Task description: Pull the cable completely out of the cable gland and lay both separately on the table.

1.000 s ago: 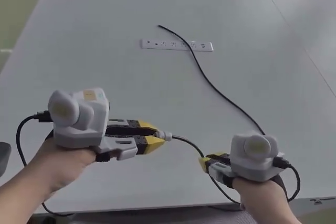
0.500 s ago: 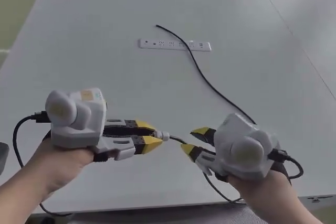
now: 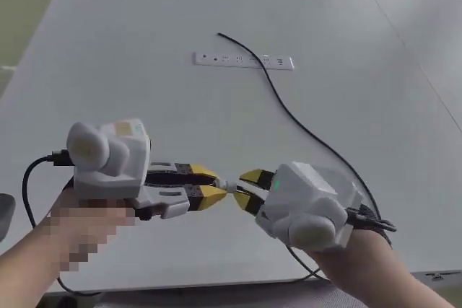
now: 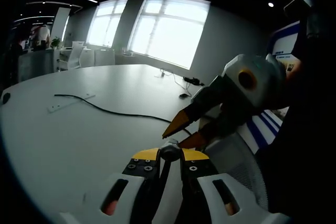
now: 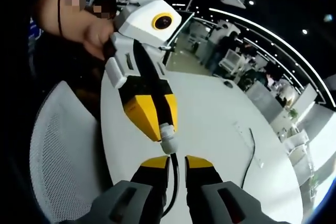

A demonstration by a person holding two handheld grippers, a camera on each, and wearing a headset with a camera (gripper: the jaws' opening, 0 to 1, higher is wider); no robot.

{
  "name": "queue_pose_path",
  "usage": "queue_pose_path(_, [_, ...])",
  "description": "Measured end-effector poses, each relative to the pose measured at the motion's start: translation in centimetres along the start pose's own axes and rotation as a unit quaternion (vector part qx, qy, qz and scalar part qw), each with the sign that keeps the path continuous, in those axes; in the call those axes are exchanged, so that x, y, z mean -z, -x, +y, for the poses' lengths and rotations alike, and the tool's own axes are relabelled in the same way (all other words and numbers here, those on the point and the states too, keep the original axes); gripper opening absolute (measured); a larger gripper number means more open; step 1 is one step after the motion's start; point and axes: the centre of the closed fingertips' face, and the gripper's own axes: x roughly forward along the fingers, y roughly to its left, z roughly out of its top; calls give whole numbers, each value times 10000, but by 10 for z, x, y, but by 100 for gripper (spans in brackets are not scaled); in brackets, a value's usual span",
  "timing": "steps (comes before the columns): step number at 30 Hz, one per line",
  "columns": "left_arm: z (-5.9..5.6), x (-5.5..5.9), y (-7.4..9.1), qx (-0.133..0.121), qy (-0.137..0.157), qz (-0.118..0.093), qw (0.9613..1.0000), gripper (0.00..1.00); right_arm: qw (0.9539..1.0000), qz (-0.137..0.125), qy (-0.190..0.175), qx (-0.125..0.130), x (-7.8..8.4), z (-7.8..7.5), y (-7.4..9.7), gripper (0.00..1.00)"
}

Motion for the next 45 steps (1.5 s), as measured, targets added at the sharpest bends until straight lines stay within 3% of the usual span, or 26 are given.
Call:
queue_pose_path(5, [3,-1,0,-5,17,-13,10000,15,9999,-8,108,-7,-1,1,-1,0])
queue_pose_path(11, [3,1,-1,6,2,11,10000,15,9999,-2,155,3,1,1,-2,0])
queue_pose_path(27, [5,1,-3,-20,-59,31,10000,15,9986,-92,-521,-18,5,-2,-4,0])
queue_pose_path(30, [7,0,-1,-55,-36,-11,10000,15,9983,16,-573,42,11,-5,-5,0])
queue_pose_path(36, [6,-2,0,-48,-19,-59,10000,15,9948,137,-1002,119,28,-12,-3,0])
queue_pose_path(45, [2,-6,-1,-19,-48,-132,9999,15,9807,156,-1937,197,47,-18,-6,0])
